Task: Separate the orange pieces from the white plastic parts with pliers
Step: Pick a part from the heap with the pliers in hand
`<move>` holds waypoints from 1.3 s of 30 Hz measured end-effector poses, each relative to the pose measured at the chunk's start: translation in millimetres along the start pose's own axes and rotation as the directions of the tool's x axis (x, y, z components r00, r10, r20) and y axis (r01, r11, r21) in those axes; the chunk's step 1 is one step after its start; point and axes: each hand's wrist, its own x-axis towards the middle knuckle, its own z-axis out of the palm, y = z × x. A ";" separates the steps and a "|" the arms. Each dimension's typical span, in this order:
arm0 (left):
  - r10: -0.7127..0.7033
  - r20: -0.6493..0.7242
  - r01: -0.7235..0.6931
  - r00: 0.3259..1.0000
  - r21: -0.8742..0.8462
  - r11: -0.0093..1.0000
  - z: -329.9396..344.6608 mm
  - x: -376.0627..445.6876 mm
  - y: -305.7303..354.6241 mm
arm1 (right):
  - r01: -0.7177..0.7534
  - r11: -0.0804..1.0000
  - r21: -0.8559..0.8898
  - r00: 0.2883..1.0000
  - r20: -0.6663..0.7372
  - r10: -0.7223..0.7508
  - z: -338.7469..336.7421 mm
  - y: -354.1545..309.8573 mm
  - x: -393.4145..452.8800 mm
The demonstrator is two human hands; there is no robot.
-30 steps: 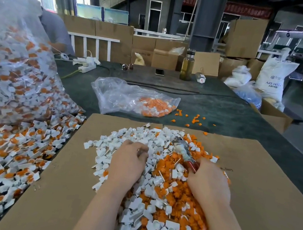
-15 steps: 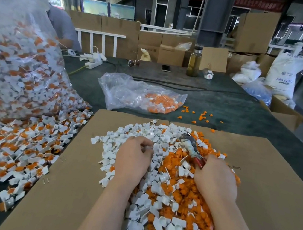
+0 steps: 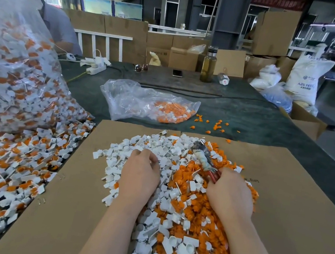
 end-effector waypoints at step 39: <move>0.015 -0.093 -0.052 0.996 -0.403 0.914 -5.1 -4.8 6.1 | 0.026 0.980 0.199 0.997 -0.072 -0.012 -4.8 -0.9 2.0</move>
